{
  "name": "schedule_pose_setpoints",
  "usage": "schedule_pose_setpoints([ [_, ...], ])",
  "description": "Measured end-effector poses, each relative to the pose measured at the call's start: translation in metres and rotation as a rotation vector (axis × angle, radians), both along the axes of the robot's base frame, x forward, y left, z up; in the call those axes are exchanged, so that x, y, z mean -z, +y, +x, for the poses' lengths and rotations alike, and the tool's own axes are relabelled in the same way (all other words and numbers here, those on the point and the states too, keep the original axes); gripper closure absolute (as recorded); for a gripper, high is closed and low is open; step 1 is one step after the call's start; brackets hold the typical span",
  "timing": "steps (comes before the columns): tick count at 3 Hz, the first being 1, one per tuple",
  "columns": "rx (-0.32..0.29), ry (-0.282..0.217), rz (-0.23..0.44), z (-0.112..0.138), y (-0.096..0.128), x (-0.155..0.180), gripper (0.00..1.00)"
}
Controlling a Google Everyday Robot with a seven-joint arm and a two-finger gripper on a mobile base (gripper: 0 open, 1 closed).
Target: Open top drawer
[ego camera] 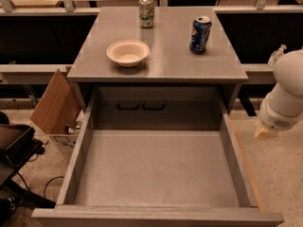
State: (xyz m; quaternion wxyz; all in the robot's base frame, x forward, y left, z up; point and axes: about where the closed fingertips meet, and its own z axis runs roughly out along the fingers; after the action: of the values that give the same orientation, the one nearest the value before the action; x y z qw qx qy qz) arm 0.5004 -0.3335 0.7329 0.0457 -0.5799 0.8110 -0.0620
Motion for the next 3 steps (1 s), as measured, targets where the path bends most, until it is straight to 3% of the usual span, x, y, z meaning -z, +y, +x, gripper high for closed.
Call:
schedule_pose_setpoints([
  [1, 0.049, -0.115, -0.036, 0.034, -0.042, -0.059, 1.00],
  [2, 0.113, -0.267, -0.086, 0.034, -0.076, -0.131, 1.00],
  [3, 0.115, -0.341, -0.123, 0.016, -0.080, -0.165, 1.00],
])
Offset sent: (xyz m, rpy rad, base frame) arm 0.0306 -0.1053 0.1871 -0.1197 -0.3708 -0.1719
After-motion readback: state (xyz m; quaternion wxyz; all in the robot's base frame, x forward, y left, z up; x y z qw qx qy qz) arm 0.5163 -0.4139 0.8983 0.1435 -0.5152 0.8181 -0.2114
